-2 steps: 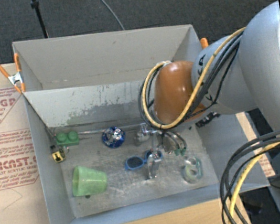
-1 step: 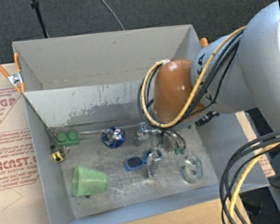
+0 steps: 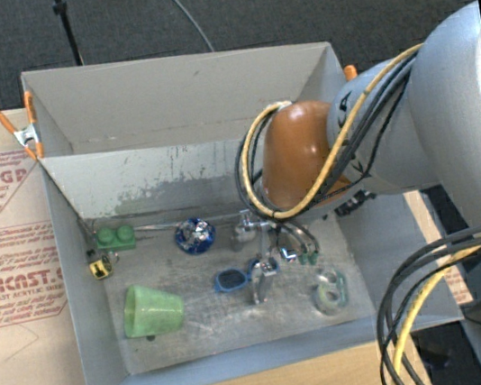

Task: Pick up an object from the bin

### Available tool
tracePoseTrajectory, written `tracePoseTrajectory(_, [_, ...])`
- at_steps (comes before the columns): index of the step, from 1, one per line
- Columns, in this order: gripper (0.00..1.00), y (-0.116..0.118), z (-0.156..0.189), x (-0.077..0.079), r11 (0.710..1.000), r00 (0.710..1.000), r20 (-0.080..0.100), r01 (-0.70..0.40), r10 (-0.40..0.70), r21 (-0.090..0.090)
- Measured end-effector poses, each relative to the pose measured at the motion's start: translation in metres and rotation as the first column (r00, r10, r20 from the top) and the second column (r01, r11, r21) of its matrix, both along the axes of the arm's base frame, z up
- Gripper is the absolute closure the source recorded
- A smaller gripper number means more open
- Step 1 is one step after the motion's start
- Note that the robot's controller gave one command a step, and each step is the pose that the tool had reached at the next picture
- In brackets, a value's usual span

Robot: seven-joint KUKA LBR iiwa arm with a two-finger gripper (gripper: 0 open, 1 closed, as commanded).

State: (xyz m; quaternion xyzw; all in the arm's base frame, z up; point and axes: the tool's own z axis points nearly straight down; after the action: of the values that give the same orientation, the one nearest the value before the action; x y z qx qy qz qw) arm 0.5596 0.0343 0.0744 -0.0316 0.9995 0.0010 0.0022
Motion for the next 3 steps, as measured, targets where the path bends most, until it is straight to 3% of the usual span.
tracePoseTrajectory(2, [0.00, 0.0017, 0.0010, 0.0008, 1.000, 1.000, -0.003, -0.001, 0.001, -0.001])
tracePoseTrajectory(3, [1.00, 0.0024, 0.0030, 0.0024, 1.000, 1.000, 0.001, -0.001, 0.001, 0.000])
